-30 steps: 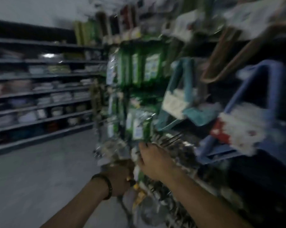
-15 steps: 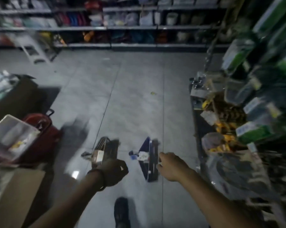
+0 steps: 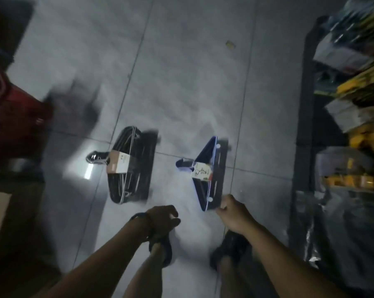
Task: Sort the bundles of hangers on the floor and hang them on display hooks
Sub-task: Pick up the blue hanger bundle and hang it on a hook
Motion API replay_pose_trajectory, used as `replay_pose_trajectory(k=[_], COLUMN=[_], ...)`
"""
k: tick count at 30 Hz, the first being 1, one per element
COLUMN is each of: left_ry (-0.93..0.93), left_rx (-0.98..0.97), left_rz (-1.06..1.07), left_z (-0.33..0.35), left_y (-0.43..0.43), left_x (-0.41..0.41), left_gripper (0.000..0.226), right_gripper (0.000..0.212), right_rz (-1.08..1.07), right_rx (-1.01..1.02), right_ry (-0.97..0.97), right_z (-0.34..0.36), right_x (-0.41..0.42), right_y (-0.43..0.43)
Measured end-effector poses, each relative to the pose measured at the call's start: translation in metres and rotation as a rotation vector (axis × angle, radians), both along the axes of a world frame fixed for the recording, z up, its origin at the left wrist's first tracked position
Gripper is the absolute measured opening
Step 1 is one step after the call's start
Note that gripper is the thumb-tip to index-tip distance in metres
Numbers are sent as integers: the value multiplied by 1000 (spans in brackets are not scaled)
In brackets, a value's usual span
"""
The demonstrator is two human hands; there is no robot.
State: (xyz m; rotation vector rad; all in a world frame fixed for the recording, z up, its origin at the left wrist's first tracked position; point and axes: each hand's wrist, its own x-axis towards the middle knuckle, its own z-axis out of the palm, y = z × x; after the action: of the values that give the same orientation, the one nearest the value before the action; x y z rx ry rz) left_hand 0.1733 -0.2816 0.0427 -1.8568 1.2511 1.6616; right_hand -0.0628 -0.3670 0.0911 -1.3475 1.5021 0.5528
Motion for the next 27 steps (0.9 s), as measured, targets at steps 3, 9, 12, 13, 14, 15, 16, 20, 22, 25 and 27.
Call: replay_pose_trajectory(k=[3, 9, 12, 13, 14, 15, 16, 20, 22, 25, 27], left_ry=[51, 23, 14, 9, 8, 15, 44, 152, 206, 289, 281], left_rx=[91, 106, 55, 55, 57, 57, 57, 20, 18, 1, 6], left_rz=[42, 491, 749, 844, 932, 1007, 1089, 1386, 1477, 1545, 1587], left_z=[-67, -223, -284, -308, -321, -330, -345, -381, -386, -380, -368], left_y=[-23, -62, -77, -79, -81, -84, -87, -97, -95, -94, -98], left_x=[-13, -64, -87, -95, -98, -98, -102, -110, -115, -119, -116], left_gripper=[42, 71, 83, 88, 93, 98, 100, 66, 56, 56, 45], right_gripper=[43, 36, 22, 22, 29, 34, 34, 28, 25, 31, 28], right_rz=[41, -56, -166, -198, -226, -260, -276, -361, -423, -478, -509], right_rx=[71, 149, 169, 163, 151, 140, 130, 122, 123, 97, 56], right_ry=[51, 66, 102, 108, 105, 85, 60, -4, 11, 79, 107], right_z=[-105, -274, -327, -350, -363, -373, -387, -429, -435, -436, -431], right_x=[5, 17, 14, 10, 7, 7, 5, 5, 8, 8, 3], right_y=[-19, -59, -64, -65, -65, -65, -65, -59, -57, -54, -55])
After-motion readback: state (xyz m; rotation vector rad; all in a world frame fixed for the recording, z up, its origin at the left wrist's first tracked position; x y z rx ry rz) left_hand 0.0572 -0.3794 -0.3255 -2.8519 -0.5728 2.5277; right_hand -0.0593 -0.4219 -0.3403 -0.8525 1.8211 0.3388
